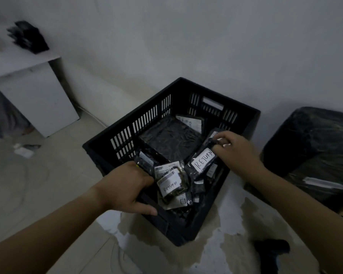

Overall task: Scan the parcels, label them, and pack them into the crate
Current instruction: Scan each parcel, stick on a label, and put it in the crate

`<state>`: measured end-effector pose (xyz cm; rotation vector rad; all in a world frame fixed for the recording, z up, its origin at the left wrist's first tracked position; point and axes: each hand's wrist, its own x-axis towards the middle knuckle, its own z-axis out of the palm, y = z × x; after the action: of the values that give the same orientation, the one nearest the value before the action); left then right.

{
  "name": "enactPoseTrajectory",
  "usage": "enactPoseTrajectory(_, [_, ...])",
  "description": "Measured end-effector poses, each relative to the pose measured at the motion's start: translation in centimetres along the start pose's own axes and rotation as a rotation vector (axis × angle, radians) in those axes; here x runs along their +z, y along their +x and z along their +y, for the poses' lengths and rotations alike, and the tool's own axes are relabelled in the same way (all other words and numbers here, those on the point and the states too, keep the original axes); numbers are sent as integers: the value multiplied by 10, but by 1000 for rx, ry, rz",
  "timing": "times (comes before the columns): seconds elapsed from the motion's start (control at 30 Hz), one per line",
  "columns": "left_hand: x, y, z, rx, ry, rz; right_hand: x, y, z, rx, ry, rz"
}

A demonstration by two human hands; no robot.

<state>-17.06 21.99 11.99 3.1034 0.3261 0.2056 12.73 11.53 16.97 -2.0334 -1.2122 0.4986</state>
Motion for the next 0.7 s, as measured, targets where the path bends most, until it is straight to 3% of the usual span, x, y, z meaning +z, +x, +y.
enactPoseTrajectory(0.2, [9, -2, 0, -29, -22, 96, 43, 50, 12, 137, 102, -136])
enactPoseTrajectory(0.33, [13, -2, -2, -52, -41, 93, 60, 70, 18, 178, 20, -169])
enactPoseTrajectory(0.47, [15, 0, -5, -59, -46, 104, 81, 80, 18, 246, -16, -310])
enactPoseTrajectory(0.6, [15, 0, -5, -53, -46, 129, 116, 73, 8, 159, -59, -422])
enactPoseTrajectory(0.7, [18, 0, -5, -55, -43, 127, 141, 69, 1, 35, -247, -387])
